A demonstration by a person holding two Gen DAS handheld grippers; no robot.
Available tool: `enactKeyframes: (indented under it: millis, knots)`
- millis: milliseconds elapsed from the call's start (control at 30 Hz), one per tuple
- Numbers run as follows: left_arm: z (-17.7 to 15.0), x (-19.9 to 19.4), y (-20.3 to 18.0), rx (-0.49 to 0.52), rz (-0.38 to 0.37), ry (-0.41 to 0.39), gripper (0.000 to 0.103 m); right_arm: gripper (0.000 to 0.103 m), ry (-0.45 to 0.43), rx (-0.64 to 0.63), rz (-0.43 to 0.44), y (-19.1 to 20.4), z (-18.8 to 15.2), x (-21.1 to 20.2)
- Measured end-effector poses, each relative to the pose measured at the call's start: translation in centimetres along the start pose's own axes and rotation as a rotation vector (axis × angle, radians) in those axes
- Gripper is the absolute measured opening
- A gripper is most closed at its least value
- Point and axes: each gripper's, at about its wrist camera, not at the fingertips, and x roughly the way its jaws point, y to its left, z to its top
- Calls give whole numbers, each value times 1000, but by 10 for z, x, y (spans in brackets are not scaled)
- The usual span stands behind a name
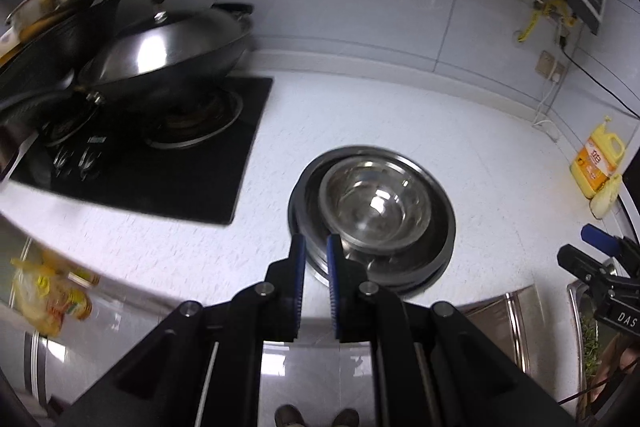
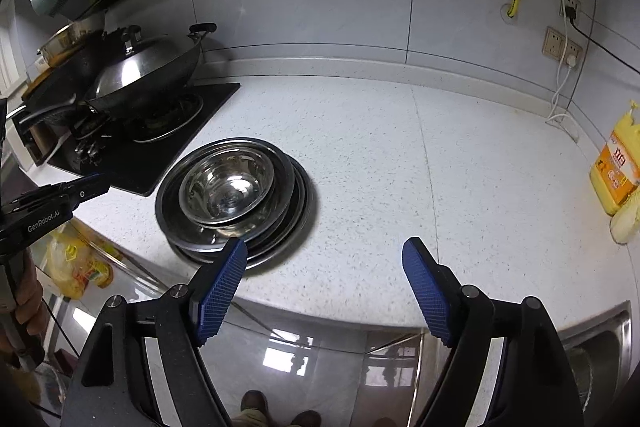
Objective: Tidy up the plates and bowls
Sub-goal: 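Open both tools and pull them back from the stacked bowls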
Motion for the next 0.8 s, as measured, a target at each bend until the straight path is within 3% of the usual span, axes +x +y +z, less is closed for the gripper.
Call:
enactKeyframes:
  millis: [133,267,400,533,667,800]
  knots:
    - [-6,-16,1,19,40,-23,10,76,6,15,27,0,-6,-6]
    - [-6,-25,-1,57,30,-48,10,76,2,52,26,-2,-11,-17]
    - [-8,-36,-4,109,-15,-74,10,76,-4,81,-32,-3,-16,-29]
    - [-13,-47,-9,167,-106,-95,10,76,-11,100,-94,-1,-21,-42]
    - [-19,-53,-18,169,-174,-98,10,76,-20,128,-156,-4,-28,-59]
    - [-25,-60,-29,175,-177,-110,10,77,-26,128,-188,-10,-28,-71]
